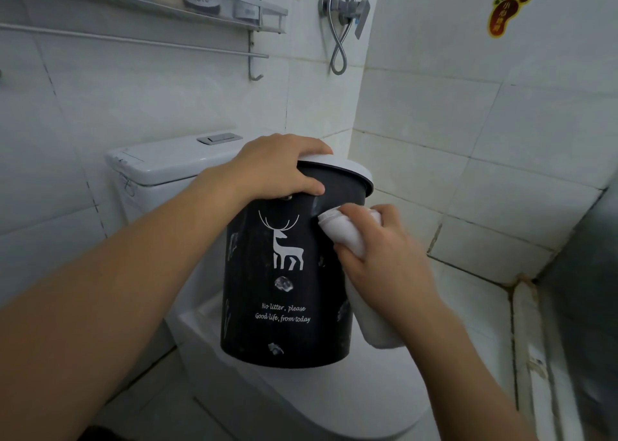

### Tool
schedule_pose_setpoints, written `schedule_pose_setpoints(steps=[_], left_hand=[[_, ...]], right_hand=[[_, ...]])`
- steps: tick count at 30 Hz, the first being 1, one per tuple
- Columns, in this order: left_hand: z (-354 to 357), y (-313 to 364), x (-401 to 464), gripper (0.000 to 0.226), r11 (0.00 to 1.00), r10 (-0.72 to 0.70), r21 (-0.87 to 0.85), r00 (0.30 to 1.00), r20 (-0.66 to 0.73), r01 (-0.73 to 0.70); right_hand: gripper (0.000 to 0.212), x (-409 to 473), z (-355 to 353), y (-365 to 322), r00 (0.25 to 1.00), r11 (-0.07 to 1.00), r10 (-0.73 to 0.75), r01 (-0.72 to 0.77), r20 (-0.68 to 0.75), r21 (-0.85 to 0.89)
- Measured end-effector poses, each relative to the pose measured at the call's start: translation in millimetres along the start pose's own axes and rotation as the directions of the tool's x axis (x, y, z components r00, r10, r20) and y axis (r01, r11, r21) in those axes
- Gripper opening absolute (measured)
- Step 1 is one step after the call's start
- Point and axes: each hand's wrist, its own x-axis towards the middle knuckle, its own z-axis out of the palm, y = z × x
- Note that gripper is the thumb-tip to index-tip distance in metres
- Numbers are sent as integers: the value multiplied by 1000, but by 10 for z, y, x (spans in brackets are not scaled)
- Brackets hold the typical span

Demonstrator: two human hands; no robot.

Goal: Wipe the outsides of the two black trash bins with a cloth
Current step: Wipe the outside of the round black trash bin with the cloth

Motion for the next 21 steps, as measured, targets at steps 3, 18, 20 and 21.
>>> schedule_pose_setpoints(steps=[3, 18, 20, 21], left_hand=[[16, 27, 14, 62, 1000, 1, -6, 1000, -10, -1], [15, -36, 67, 60, 999, 8, -34, 1000, -1, -8], [16, -42, 74, 60, 999, 4, -33, 1000, -4, -4], [12, -48, 72, 60, 999, 2, -39, 1000, -4, -2]], right_hand=[[38, -8, 65, -48, 1000, 999, -4, 4, 3, -46], [38, -165, 139, 59, 1000, 995, -4, 6, 25, -98], [41, -255, 125, 72, 997, 992, -29, 37, 68, -124], [43, -319, 119, 63, 994, 989, -50, 63, 100, -135]])
